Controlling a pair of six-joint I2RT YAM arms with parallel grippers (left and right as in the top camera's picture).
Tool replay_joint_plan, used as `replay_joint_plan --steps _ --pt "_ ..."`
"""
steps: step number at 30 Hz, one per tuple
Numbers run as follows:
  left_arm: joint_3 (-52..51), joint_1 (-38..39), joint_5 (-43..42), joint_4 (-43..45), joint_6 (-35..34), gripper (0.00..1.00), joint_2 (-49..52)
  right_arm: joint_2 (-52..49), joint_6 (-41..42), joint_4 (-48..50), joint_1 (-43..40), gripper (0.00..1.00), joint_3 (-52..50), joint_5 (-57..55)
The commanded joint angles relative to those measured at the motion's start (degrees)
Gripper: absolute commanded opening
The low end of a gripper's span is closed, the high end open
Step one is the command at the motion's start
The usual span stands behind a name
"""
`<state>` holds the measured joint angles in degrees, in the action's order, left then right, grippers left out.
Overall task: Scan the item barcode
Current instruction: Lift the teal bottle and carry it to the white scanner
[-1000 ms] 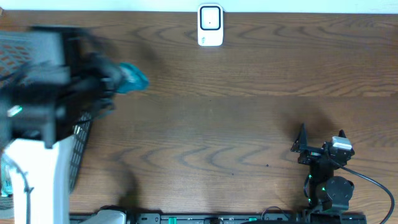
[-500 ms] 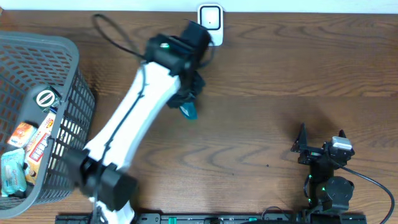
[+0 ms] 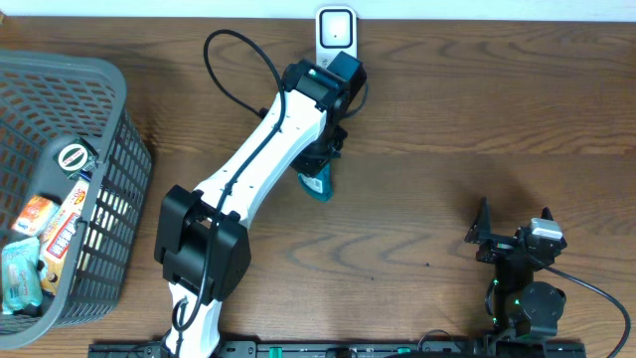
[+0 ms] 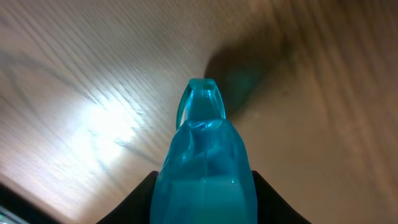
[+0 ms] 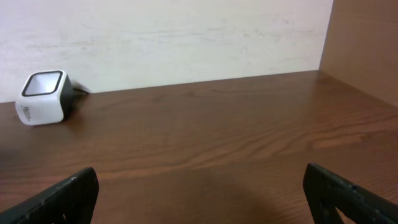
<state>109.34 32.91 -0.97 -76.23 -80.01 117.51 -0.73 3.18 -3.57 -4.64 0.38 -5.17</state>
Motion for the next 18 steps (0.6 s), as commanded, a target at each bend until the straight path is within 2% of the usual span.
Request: replay_joint_plan --steps 1,5,8,12,16,18 --pt "1.2 0.0 2.2 1.5 -13.6 0.31 -0.8 0.2 -0.7 -0.1 -0.2 0.99 -0.1 -0.5" --pt "-0.3 0.0 3.7 4.4 -21.7 0.31 -0.7 0.2 -0.7 -0.1 -0.2 0.99 -0.1 -0.5" --pt "-1.9 0.0 5.6 6.0 -25.2 0.31 -0.7 0.2 -0.7 -0.1 -0.2 0.99 -0.1 -0.5" --pt "-3.1 -0.2 8.4 6.5 -25.6 0.31 -0.7 0.2 -0.7 -0.1 -0.2 0.99 -0.1 -0.5" --pt "-3.1 -0.2 9.8 6.7 -25.5 0.39 -0.7 0.2 -0.7 -0.1 -0.2 0.99 -0.1 -0.5" --pt "-3.1 -0.2 9.9 6.7 -25.3 0.39 -0.7 0.2 -0.7 -0.1 -0.2 0.99 -0.1 -0.5"
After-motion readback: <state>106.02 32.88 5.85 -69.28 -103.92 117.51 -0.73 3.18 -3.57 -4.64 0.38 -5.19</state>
